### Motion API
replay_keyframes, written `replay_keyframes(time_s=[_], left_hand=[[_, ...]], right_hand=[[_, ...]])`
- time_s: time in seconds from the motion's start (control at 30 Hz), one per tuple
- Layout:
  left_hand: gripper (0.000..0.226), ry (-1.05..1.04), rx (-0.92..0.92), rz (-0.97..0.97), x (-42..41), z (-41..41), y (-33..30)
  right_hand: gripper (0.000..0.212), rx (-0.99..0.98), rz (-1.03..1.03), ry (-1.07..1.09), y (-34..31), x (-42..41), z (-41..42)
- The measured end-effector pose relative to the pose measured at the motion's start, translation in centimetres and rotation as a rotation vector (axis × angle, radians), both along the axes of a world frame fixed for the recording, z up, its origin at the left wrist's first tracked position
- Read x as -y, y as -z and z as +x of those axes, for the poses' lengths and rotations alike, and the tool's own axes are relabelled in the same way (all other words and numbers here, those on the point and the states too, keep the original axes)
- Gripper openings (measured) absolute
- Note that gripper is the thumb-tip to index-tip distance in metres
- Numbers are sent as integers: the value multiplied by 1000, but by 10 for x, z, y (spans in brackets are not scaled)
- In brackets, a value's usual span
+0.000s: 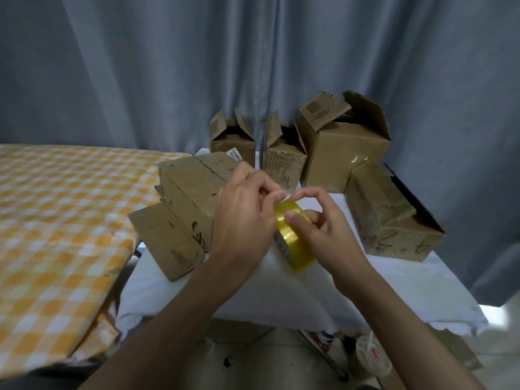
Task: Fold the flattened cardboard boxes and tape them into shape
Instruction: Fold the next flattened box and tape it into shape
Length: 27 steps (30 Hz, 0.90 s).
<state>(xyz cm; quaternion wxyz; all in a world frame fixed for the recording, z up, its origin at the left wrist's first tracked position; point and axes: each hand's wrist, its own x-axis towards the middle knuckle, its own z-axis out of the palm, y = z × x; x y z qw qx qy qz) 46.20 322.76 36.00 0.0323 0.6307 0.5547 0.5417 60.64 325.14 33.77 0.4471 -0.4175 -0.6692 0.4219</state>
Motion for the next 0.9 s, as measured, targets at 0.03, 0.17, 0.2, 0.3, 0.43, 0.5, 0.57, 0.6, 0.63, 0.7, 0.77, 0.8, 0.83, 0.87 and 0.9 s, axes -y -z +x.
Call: replay_keyframes(time_s=[0.03, 0.17, 0.2, 0.3, 0.43, 0.5, 0.57, 0.6, 0.63, 0.7, 0.77, 0.8, 0.83, 0.87, 0.9], left_hand=[[16, 19, -4, 54, 2, 3, -5], [13, 19, 46, 107, 0, -3, -17], [11, 6, 41, 68, -3, -7, -17], [5, 3, 5, -77, -6, -14, -8], [26, -127, -266, -144, -10, -14, 6], [49, -181, -415, -194, -14, -20, 9], [54, -135, -431, -195, -18, -28, 12], [55, -104, -427, -182, -19, -33, 13], [57, -85, -435, -182, -20, -39, 14], [73, -71, -479, -244, -23, -55, 16], [92, -46, -480, -386, -23, -71, 19], [97, -38, -485, -453, -23, -78, 20], [100, -34, -512, -502, -22, -83, 22], [103, -27, -559, -535, -21, -87, 23], [108, -14, -606, -559, -21, -90, 23]], right_hand=[[11, -10, 38, 10, -3, 0, 3], [6, -17, 142, -89, -16, 4, 11], [6, -10, 160, -111, -18, 6, 12], [6, 38, 190, -138, -16, 9, 11], [9, 74, 192, -129, -13, 9, 11], [15, 76, 180, -134, -15, 5, 13], [26, 49, 128, -129, -16, -2, 15], [29, 50, 108, -107, -15, -7, 16], [31, 81, 112, -66, -13, -14, 16], [34, 218, 165, 42, -4, -30, 18], [32, 383, 191, 123, 6, -49, 20], [30, 459, 183, 154, 10, -57, 22], [29, 524, 173, 177, 15, -64, 23], [28, 583, 171, 191, 19, -70, 24], [28, 644, 177, 199, 23, -75, 24]])
